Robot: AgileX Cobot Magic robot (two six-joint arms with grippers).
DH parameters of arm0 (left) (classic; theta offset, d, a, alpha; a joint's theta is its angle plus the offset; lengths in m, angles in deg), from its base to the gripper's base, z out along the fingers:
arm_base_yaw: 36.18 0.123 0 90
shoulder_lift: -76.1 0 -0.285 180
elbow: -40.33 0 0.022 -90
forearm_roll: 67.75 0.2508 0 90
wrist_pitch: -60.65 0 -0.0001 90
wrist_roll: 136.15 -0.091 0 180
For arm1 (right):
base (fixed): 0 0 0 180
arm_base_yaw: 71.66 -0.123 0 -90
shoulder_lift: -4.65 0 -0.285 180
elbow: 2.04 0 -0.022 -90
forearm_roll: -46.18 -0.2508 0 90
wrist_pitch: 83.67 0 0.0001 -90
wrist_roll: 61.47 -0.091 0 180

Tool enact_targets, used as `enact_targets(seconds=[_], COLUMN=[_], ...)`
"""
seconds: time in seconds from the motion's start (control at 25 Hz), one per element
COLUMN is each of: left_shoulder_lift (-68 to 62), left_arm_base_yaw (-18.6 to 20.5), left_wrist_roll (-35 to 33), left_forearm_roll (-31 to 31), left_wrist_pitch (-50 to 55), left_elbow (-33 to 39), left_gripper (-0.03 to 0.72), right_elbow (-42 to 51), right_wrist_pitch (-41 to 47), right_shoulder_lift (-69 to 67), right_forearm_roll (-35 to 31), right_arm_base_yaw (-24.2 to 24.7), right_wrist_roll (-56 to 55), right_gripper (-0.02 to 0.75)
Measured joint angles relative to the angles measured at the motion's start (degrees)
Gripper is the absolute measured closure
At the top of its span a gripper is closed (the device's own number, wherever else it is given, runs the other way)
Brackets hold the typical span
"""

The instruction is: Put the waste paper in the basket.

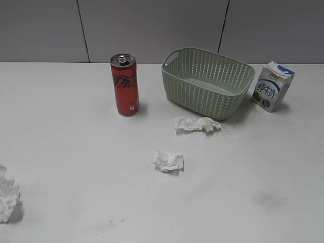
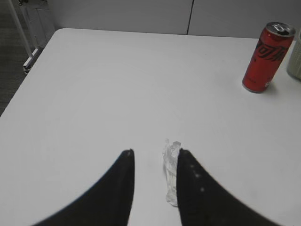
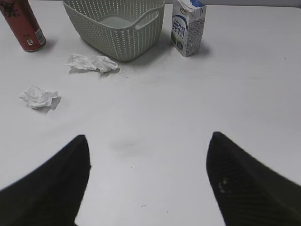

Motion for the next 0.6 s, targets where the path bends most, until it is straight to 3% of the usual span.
enact_targets(seconds=[0.6], left_shoulder_lift=[0.0], left_arm_base_yaw=[0.0], left_wrist_roll=[0.0], left_forearm_roll=[0.0], left_wrist_pitch=[0.0], left_elbow=[0.0], left_gripper=[0.463], right_elbow=[0.0], right_wrist_pitch=[-0.1], right_shoulder_lift=[0.0], right_forearm_roll=[0.0], right_arm_base_yaw=[0.0], right_wrist_roll=[0.0], right_gripper=[0.155])
